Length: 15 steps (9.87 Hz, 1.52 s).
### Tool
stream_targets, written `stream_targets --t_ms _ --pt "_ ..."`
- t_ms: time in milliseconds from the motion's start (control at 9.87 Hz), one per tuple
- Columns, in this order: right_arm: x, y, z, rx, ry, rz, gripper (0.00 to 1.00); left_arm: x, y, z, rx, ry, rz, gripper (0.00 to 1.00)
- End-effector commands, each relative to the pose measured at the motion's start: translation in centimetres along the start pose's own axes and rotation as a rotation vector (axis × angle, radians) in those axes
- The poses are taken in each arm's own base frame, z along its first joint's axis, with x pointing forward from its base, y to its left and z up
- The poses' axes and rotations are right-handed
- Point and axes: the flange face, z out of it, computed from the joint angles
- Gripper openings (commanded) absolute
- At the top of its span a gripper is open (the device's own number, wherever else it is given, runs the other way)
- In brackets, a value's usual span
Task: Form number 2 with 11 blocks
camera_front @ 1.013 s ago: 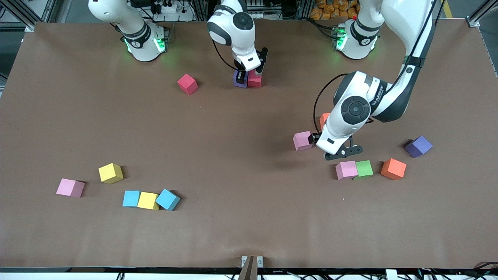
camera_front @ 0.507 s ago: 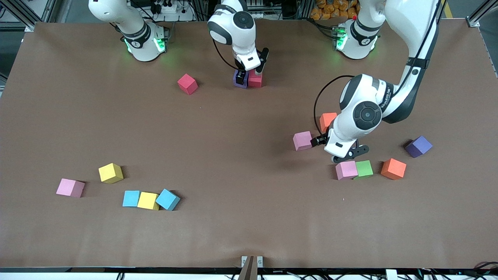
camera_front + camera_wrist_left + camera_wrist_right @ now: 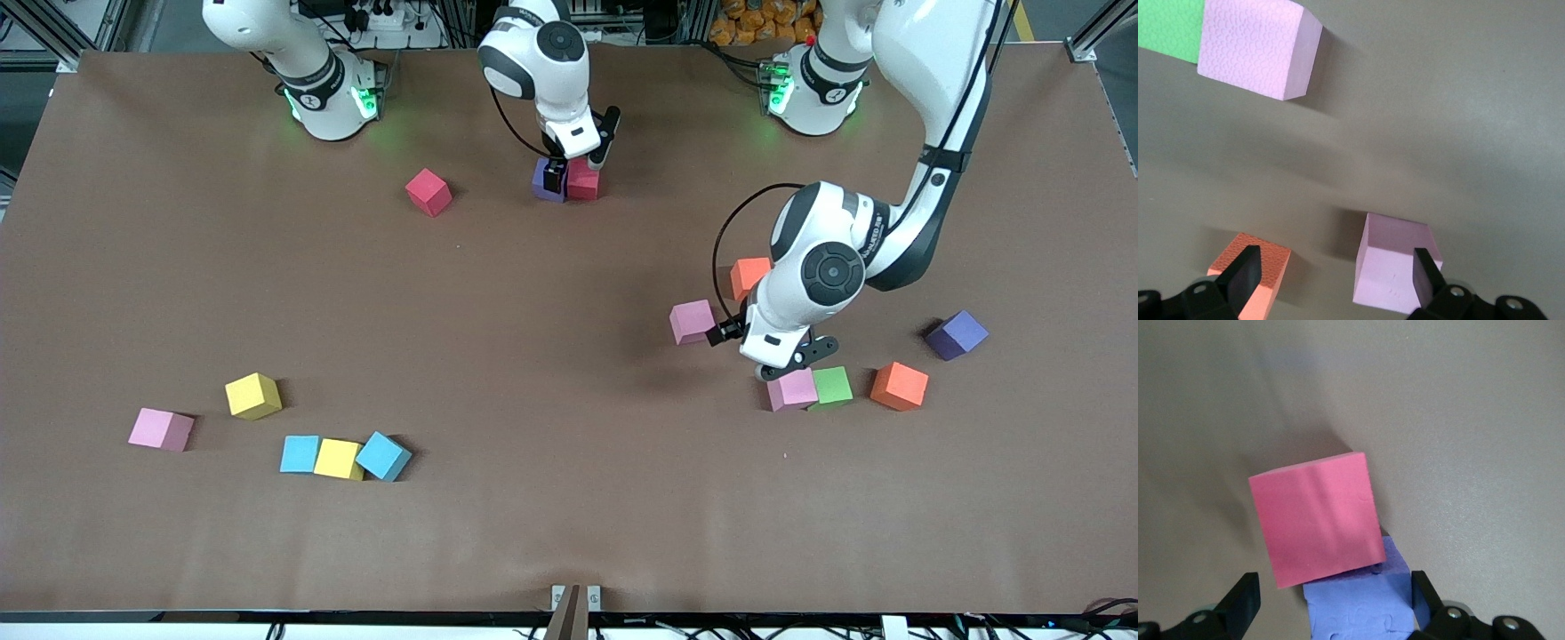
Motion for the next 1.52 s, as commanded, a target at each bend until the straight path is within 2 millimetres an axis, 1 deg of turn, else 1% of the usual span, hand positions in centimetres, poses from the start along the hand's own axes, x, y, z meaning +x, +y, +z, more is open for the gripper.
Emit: stream_targets --t_ms 0,101,203,405,507,608,709,811,912,1013,1115,1216,1419 --pt "0.2 -0.5 -1.2 0.019 -0.005 0.021 1.00 -0.1 1.4 0.7 -0.019 -0.002 -0.027 1.00" --pt "0.2 -0.5 -1.7 0.023 -0.001 0.022 1.00 0.3 1.9 0.5 -0.028 0.006 -0.045 1.00" --pt "0.2 -0.4 -2.0 0.025 0.003 0.023 1.00 0.1 2.3 0.9 -0.024 0.003 -0.051 1.00" --pt "0.2 -0.2 -2.9 0.030 0.006 0.025 1.00 0.1 2.3 1.4 -0.021 0.000 -0.051 1.00" --pt "0.2 0.0 -3.4 0.035 0.008 0.025 1.00 0.3 2.2 1.4 -0.025 0.003 -0.053 1.00" --pt "0.0 0.2 -4.2 0.043 0.000 0.026 1.00 0.3 2.4 1.5 -0.035 0.010 -0.056 1.00" --pt "-0.1 0.6 -5.4 0.056 -0.009 0.034 1.00 -0.2 3.0 1.9 -0.034 0.011 -0.045 1.00" --pt "-0.4 1.6 -7.0 0.073 -0.019 0.057 1.00 -0.3 3.0 2.0 -0.032 0.011 -0.043 1.00" --pt "-1.2 4.2 -8.8 0.091 -0.026 0.107 1.00 -0.3 2.9 1.8 -0.030 0.016 -0.038 1.00" --pt "-2.0 7.2 -10.1 0.100 -0.029 0.162 1.00 -0.5 2.9 1.7 -0.028 0.018 -0.032 1.00" --pt "-3.0 10.2 -11.4 0.109 -0.030 0.211 1.00 -1.0 3.4 1.7 -0.028 0.018 -0.019 1.00" --pt "-3.7 13.5 -12.7 0.112 -0.020 0.266 1.00 -1.9 4.1 1.9 -0.025 0.016 -0.004 1.00" --pt "-5.1 21.1 -15.2 0.117 -0.024 0.361 1.00 -3.3 5.2 2.5 -0.022 0.008 0.023 1.00"
